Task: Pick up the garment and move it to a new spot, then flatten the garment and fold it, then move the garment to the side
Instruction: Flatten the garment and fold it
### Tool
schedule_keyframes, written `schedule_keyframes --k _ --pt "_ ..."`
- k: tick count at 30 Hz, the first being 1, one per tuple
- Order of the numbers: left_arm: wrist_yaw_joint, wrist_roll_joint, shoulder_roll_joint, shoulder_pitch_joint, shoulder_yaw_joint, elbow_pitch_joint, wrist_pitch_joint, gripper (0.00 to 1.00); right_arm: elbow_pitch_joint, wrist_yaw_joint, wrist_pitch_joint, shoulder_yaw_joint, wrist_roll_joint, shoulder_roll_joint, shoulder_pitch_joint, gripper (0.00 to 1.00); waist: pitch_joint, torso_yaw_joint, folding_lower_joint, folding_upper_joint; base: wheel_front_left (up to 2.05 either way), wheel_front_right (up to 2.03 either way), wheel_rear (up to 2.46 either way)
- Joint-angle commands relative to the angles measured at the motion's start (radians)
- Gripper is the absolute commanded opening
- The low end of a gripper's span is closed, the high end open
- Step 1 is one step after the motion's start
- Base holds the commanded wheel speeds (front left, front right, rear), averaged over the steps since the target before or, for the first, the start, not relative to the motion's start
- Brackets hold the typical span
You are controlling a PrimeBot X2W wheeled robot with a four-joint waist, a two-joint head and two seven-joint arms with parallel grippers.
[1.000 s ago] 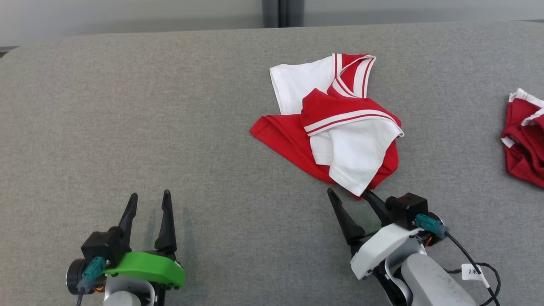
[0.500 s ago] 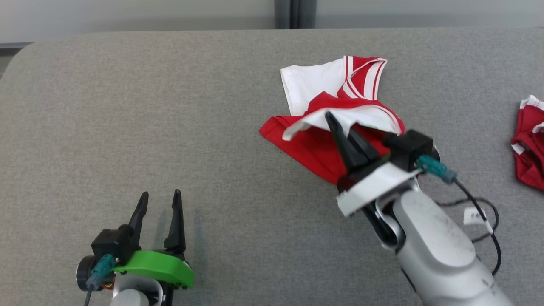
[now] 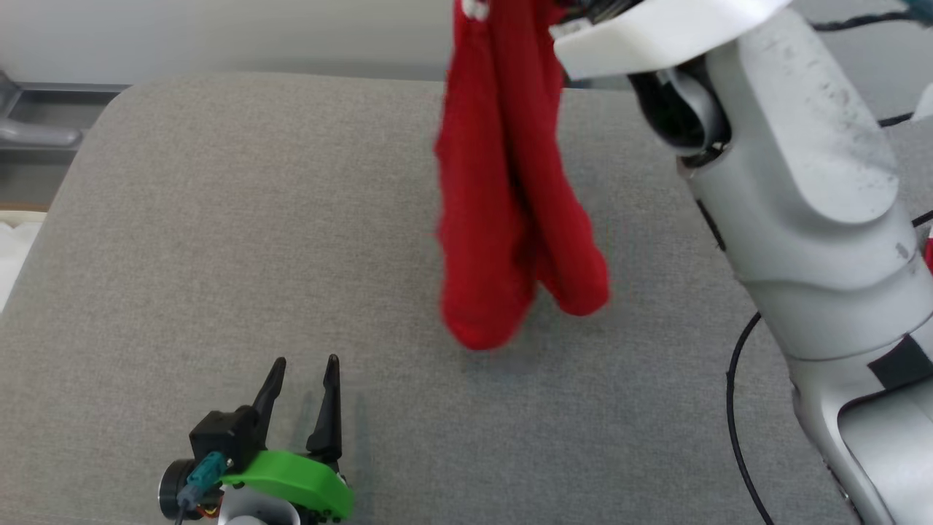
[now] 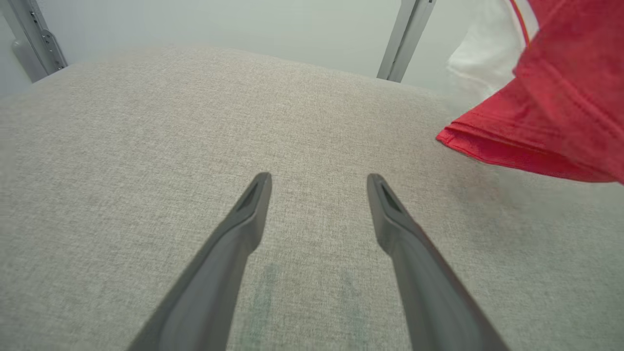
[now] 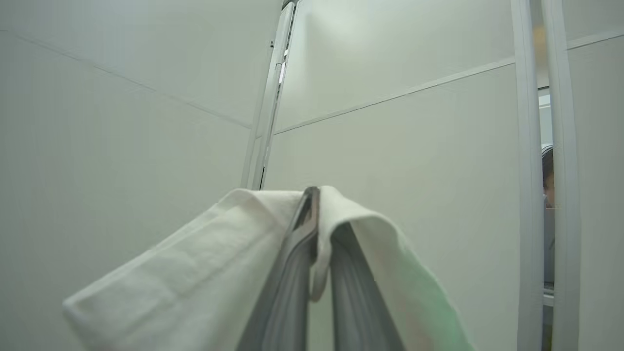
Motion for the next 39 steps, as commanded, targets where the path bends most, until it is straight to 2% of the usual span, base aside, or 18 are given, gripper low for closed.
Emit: schedule_keyframes --k 1,5,8,13,17,23,24,25,27,29,34,39 --pt "-0.003 -0.001 0.002 0.010 0.011 0.000 -0.003 1.00 -0.013 -0.002 0.000 -0.029 -0.007 -0.007 -0.009 0.00 -0.007 -0.006 0.0000 0.0000 0.00 0.00 0.00" --pt "-0.003 0.007 0.002 0.018 0.047 0.003 -0.003 1.00 -0.010 -0.002 0.000 -0.079 -0.056 -0.005 0.038 0.00 -0.006 -0.044 0.0000 0.0000 0.00 0.00 0.00" --pt "-0.003 0.015 0.002 0.012 0.069 -0.002 -0.003 1.00 0.032 -0.002 0.000 -0.084 -0.111 -0.009 0.142 0.00 0.002 -0.082 0.0000 0.0000 0.00 0.00 0.00" --pt "-0.003 0.024 0.002 -0.007 0.082 -0.008 -0.003 1.00 0.104 -0.002 0.000 -0.093 -0.101 -0.084 0.394 0.00 0.015 -0.120 0.0000 0.0000 0.00 0.00 0.00" --pt "-0.003 0.032 0.003 -0.006 0.094 -0.005 -0.003 1.00 0.169 -0.001 0.000 -0.046 -0.082 -0.173 0.617 0.00 0.024 -0.145 0.0000 0.0000 0.00 0.00 0.00" --pt "-0.003 0.043 0.003 -0.008 0.104 -0.005 -0.003 1.00 0.213 -0.002 -0.001 -0.005 -0.058 -0.232 0.812 0.00 0.028 -0.172 0.0000 0.0000 0.00 0.00 0.00" --pt "-0.003 0.044 0.003 -0.007 0.107 -0.005 -0.003 1.00 0.220 -0.002 -0.001 -0.007 -0.061 -0.239 0.827 0.03 0.027 -0.175 0.0000 0.0000 0.00 0.00 0.00" --pt "-0.003 0.044 0.003 -0.007 0.109 -0.005 -0.003 1.00 0.229 -0.002 -0.001 -0.008 -0.073 -0.245 0.842 0.11 0.026 -0.178 0.0000 0.0000 0.00 0.00 0.00" --pt "-0.003 0.041 0.003 -0.005 0.119 -0.006 -0.003 1.00 0.251 -0.002 -0.001 -0.020 -0.080 -0.242 0.866 0.36 0.023 -0.183 0.0000 0.0000 0.00 0.00 0.00" --pt "-0.003 0.033 0.003 -0.005 0.143 -0.010 -0.003 1.00 0.269 -0.002 -0.001 -0.034 -0.102 -0.242 0.875 1.00 0.019 -0.185 0.0000 0.0000 0.00 0.00 0.00" --pt "0.000 0.046 0.003 -0.010 0.196 -0.014 -0.003 1.00 0.286 -0.002 -0.001 -0.112 -0.154 -0.223 0.890 1.00 0.011 -0.181 0.0000 0.0000 0.00 0.00 0.00" --pt "0.007 0.050 0.003 -0.039 0.251 -0.042 -0.003 1.00 0.240 -0.002 -0.001 -0.213 -0.222 -0.190 0.894 1.00 0.012 -0.175 0.0000 0.0000 0.00 0.00 0.00"
